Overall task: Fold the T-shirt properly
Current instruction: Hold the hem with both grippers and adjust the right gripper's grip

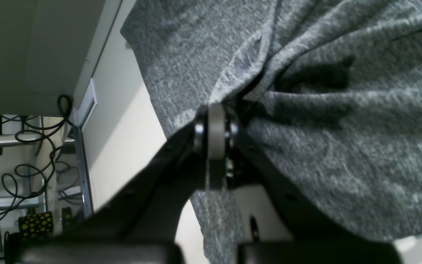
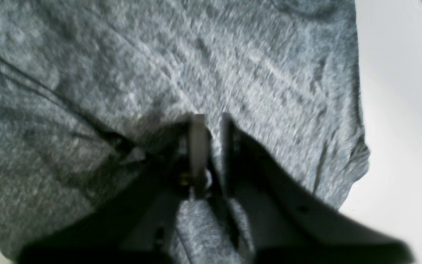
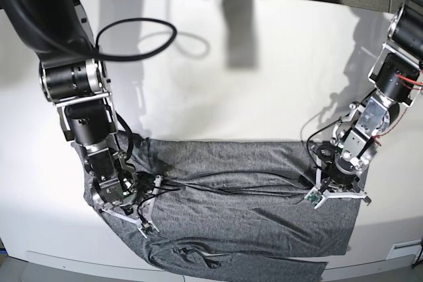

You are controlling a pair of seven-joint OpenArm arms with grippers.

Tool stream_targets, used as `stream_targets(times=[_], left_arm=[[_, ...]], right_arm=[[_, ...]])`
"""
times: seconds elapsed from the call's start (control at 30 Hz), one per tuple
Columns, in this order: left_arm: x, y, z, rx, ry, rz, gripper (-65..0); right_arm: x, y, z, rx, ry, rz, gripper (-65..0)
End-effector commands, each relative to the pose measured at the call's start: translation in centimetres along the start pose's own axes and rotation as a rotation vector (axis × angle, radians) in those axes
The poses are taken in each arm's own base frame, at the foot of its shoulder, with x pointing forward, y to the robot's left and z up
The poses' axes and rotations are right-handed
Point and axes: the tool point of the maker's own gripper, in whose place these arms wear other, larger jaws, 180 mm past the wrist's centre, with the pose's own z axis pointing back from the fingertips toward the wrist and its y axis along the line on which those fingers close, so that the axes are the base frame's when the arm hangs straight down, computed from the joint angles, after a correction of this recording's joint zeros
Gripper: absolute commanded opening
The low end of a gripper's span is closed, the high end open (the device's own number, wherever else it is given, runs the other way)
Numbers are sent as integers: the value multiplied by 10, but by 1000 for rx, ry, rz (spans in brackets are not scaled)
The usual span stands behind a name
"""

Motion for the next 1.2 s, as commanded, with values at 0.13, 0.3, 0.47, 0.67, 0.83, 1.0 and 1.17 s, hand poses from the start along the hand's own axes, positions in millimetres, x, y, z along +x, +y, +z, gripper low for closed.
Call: stream_targets(times=[0.13, 0.3, 0.47, 0.67, 0.83, 1.0, 1.17], left_arm=[[17, 25, 0, 55, -43, 2, -650], [17, 25, 0, 55, -42, 1, -650], [17, 25, 0, 55, -44, 2, -650], [18, 26, 0, 56, -45, 2, -650], [18, 26, 0, 57, -48, 2, -650], [18, 26, 0, 57, -48, 2, -650], [18, 26, 0, 56, -48, 1, -650]], right_arm=[[16, -16, 3, -28, -31, -12, -650], [30, -30, 7, -78, -58, -29, -650], [50, -42, 14, -98, -88, -28, -650], [54, -36, 14, -66, -95, -16, -650], [48, -17, 11, 22, -92, 22, -428], [41, -13, 9, 28, -72, 21, -401], [26, -9, 5, 17, -48, 10, -444]])
